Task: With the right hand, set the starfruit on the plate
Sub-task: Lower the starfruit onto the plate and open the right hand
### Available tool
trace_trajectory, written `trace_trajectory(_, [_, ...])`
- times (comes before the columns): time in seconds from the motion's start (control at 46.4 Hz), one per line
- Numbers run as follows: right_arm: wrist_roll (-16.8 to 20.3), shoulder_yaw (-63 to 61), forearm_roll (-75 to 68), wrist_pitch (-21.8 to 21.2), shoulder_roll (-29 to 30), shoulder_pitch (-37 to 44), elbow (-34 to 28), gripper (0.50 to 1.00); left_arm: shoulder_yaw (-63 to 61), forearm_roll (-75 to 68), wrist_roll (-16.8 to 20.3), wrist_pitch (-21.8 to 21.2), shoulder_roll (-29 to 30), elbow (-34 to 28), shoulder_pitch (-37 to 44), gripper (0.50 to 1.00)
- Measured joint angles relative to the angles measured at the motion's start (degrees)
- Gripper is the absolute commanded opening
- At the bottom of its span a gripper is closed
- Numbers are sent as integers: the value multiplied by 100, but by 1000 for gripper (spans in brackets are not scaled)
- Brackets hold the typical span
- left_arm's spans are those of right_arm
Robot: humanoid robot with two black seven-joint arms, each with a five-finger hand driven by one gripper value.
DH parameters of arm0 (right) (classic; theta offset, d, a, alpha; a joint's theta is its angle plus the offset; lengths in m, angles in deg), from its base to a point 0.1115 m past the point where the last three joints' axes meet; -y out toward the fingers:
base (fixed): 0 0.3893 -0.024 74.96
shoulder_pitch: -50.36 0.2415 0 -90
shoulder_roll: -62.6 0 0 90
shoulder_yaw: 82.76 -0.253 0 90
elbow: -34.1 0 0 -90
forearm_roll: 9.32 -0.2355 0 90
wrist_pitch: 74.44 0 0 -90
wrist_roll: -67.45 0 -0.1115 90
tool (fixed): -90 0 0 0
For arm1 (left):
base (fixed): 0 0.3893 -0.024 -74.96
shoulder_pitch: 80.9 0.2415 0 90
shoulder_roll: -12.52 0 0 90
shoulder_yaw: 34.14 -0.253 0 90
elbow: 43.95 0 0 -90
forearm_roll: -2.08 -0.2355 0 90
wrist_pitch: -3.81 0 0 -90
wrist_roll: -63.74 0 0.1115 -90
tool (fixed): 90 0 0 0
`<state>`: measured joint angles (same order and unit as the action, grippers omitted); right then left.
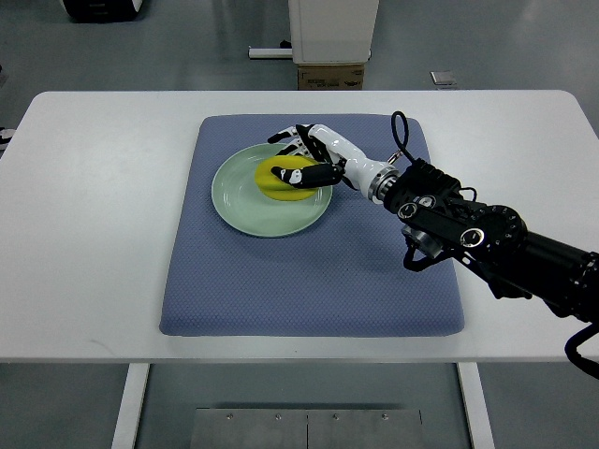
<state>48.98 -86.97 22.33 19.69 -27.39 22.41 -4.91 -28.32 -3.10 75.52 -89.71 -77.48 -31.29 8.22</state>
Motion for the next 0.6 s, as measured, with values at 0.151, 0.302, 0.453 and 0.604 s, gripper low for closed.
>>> trace_trajectory(0.151, [1,7,-7,1,0,0,-3,500,1,0,0,0,0,0,0,1000])
trace_trajectory(0.302, [1,-4,-26,1,0,7,-8,993,1,0,0,0,0,0,0,1000])
trace_trajectory(0.453, [-2,-35,-58,-2,-1,9,-14,1000,0,0,0,0,0,0,0,1000])
trace_trajectory(0.604, [-2,-35,-64,-8,-1,9,-18,1000,-2,0,0,0,0,0,0,1000])
